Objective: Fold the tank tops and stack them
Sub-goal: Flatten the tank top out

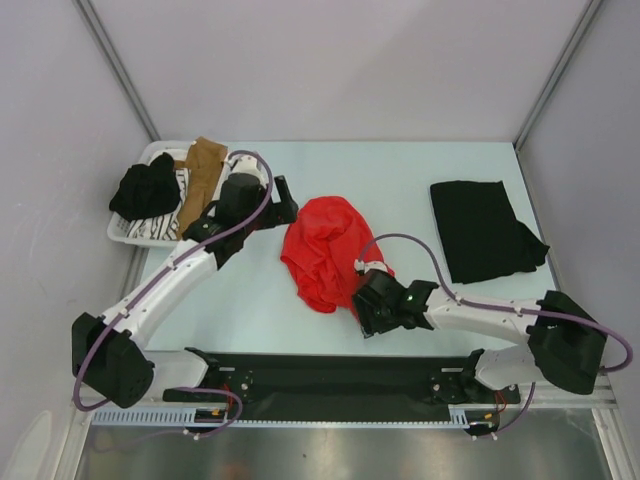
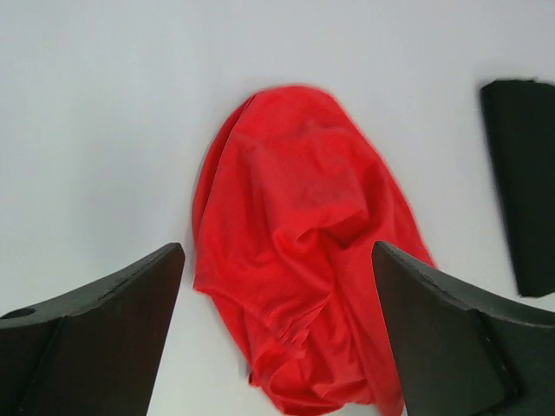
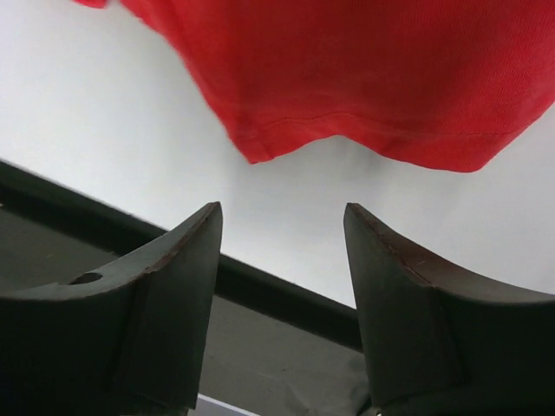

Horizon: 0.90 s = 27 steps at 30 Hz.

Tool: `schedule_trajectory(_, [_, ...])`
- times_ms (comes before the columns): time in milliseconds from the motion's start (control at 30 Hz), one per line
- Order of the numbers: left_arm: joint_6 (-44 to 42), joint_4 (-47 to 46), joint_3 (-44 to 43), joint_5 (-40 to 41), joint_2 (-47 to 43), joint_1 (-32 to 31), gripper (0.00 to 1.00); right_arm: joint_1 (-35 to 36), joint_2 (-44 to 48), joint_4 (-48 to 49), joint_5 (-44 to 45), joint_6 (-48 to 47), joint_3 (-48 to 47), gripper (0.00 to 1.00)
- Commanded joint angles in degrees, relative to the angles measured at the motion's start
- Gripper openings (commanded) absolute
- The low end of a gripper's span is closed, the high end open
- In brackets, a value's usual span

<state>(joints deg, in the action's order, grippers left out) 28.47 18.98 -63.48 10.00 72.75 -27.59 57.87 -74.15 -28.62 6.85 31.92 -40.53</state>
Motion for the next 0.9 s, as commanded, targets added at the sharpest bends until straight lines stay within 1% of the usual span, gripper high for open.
schedule_trajectory(0, [-0.16,1.49,2.66,-0.86,-3.05,-0.09,0.95,1.63,-3.27,2.17,7.2,0.6,-3.31,0.62])
schedule_trajectory(100, [-0.52,3.07,3.19,-0.68,-4.9,-0.09,0.95,2.51,-7.93,2.52,9.32,-0.72,-5.25,0.61])
schedule_trajectory(267, [-0.7,3.78,4.95,-0.95,-6.83,0.0,0.95,3.3,-13.99,7.61,8.36,-1.86,-5.43,0.61])
schedule_trajectory(300, [-0.7,4.04,5.04,-1.29,-7.09,-0.09,0.95,3.31,-14.96,7.79,8.35,-2.04,-5.61,0.56])
schedule_trajectory(333, [-0.7,4.31,5.12,-1.65,-7.1,0.0,0.95,3.39,-15.49,7.79,8.7,-2.04,-6.22,0.47])
schedule_trajectory(367, [-0.7,4.4,5.56,-2.17,-7.1,-0.09,0.95,3.48,-15.93,6.4,11.31,-1.6,-6.57,0.34])
schedule_trajectory(400, [-0.52,4.31,5.74,-2.87,-7.44,-0.09,0.95,3.92,-15.42,5.43,12.73,-0.82,-6.92,0.08])
schedule_trajectory(433, [-0.35,4.13,6.17,-3.32,-7.45,-0.09,0.95,3.92,-14.45,3.42,14.14,-0.37,-7.1,0.01])
schedule_trajectory(467, [-0.26,3.87,6.7,-3.84,-7.54,-0.18,0.95,3.92,-12.79,2.18,16.94,0.24,-7.1,0.0])
schedule_trajectory(533, [-0.08,3.61,7.23,-4.73,-7.1,-1.05,0.95,3.4,-6.21,-1.5,20.98,2.0,-6.84,0.0])
schedule_trajectory(600, [0.44,3.17,7.67,-4.73,-6.31,-1.93,0.95,1.3,-1.46,-4.24,22.5,3.14,-6.49,0.0])
schedule_trajectory(633, [0.8,2.64,8.02,-5.6,-5.96,-2.89,0.95,-1.85,3.7,-7.47,24.07,4.45,-6.66,0.0])
schedule_trajectory(700, [1.93,0.63,8.99,-6.74,-4.73,-4.3,0.95,-5.55,8.99,-10.65,26.27,5.6,-7.1,0.0])
schedule_trajectory(733, [2.2,0.18,9.34,-7.1,-4.2,-6.05,0.95,-8.36,13.81,-11.97,26.72,4.91,-7.19,0.0])
schedule_trajectory(767, [2.47,-0.43,9.69,-7.1,-2.89,-7.02,0.95,-14.21,16.55,-11.98,26.03,3.95,-7.1,0.0])
schedule_trajectory(800, [2.99,-1.57,9.96,-7.19,-2.18,-7.73,0.94,-18.01,18.67,-11.29,24.71,2.72,-7.1,0.0])
schedule_trajectory(833, [3.26,-2.19,10.13,-8.14,-1.22,-8.96,0.92,-21.36,21.56,-10.06,21.22,1.49,-7.28,0.0])
schedule_trajectory(867, [3.61,-2.72,10.66,-8.68,-0.51,-9.32,0.91,-24.52,22.2,-9.53,18.84,-1.13,-7.63,0.0])
